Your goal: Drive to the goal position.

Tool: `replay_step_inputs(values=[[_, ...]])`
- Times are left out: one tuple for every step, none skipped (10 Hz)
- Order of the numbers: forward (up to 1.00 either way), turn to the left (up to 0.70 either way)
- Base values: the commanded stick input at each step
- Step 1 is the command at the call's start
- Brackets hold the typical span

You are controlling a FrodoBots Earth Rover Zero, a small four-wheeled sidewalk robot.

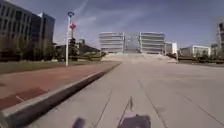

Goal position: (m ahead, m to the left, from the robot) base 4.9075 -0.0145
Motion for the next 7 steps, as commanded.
replay_step_inputs(values=[[0.70,0.00],[0.70,0.00],[0.70,-0.27],[0.70,-0.14],[0.70,0.00],[0.70,0.00],[0.70,0.00]])
